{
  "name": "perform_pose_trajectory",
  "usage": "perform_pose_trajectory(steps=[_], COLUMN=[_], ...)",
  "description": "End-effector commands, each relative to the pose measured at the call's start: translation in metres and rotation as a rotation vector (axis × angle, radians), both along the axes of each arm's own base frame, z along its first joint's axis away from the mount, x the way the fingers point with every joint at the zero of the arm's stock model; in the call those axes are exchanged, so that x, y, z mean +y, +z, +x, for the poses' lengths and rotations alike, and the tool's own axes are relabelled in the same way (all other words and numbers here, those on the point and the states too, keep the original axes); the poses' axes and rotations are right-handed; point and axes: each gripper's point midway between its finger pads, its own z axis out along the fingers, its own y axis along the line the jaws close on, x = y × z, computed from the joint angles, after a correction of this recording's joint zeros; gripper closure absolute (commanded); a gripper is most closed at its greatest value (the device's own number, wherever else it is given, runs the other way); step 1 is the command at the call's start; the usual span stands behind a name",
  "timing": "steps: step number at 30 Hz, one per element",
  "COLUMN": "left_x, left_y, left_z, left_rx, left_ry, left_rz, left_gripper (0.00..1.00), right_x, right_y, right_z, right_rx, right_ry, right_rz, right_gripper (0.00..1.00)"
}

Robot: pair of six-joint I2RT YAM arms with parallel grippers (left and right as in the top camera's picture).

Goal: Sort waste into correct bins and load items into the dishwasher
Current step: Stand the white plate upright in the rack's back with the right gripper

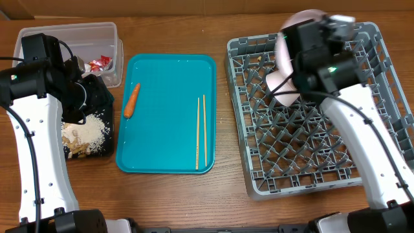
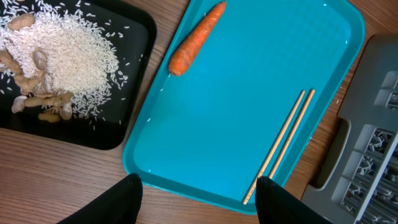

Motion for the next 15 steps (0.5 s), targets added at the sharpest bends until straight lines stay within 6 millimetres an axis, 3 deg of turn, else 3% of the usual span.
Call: perform_pose_trajectory(steps=[1,4,7,8,11,15], left_x=[-0.001,-0.001,-0.001,-0.001,-0.001,-0.001], left_y=[-0.003,-0.003,-0.003,-0.002,-0.002,-0.002], left_z=[0.0,0.001,0.002,0.002,0.002,0.002], left_rx=[0.006,0.003,-0.002,-0.002,-0.003,-0.005], left_ry=[-0.027,-0.027,-0.027,-0.027,-0.027,-0.028], left_rz=[0.01,0.01,0.012,0.011,0.011,0.009], left_gripper=[0.39,0.39,0.39,0.39,0.39,0.39], right_x=[-0.08,-0.118,-0.152,-0.155,-0.176,-0.186], right_y=[0.05,0.058,0.049,0.047,0.018,-0.027], right_z=[-0.025,-0.034,-0.036,-0.036,-0.03,-0.013], right_rx=[-0.205,-0.264,-0.244,-0.239,-0.167,-0.049], right_ry=[-0.358,-0.489,-0.574,-0.579,-0.597,-0.597], right_rz=[-0.223,-0.249,-0.256,-0.251,-0.206,-0.205], right_gripper=[0.96,0.96,0.96,0.96,0.96,0.96])
